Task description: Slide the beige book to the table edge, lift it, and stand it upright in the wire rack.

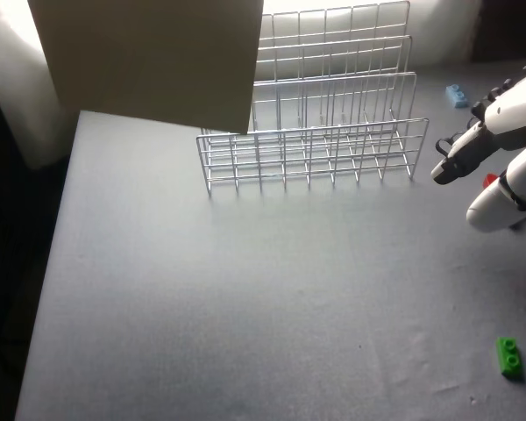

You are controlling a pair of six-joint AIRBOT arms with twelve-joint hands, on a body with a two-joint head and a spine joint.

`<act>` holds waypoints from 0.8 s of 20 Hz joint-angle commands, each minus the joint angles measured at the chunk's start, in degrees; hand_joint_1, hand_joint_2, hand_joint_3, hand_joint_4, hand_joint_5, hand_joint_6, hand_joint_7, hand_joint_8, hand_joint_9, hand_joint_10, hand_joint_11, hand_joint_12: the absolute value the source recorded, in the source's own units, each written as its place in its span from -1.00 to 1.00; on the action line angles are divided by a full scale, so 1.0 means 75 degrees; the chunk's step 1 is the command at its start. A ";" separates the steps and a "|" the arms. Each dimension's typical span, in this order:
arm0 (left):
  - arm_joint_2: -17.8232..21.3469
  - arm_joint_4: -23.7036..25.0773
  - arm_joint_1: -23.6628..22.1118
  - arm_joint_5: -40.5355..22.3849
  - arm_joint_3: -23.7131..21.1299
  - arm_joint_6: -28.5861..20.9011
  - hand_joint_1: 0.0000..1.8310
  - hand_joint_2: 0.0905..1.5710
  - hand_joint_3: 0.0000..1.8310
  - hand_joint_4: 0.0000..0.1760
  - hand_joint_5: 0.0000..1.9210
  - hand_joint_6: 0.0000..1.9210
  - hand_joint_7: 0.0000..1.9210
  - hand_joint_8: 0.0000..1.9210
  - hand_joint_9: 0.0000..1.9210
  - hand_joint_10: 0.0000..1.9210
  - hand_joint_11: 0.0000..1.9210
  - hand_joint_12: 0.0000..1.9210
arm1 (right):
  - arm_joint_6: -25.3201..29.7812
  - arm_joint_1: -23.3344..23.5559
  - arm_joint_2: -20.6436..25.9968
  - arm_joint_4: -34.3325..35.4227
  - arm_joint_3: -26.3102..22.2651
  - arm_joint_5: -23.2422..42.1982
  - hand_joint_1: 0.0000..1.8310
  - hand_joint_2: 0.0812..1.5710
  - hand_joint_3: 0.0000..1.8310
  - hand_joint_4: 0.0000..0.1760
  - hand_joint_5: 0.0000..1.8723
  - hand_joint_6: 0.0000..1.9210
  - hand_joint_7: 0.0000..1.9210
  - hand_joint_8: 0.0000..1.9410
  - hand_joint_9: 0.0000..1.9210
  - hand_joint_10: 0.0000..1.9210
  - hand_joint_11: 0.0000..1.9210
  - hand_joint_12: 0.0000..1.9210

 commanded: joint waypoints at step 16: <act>-0.0607 -0.0313 -0.0664 -0.0876 -0.0098 -0.0201 0.61 0.55 -1.00 -1.00 -0.27 0.35 -0.49 0.52 -0.30 0.44 -0.25 0.67 | -0.0166 0.0247 0.0059 -0.0266 0.0011 -0.0453 -0.75 0.50 -1.00 -1.00 -0.72 -1.00 -0.69 -1.00 -0.69 -1.00 -1.00 -0.18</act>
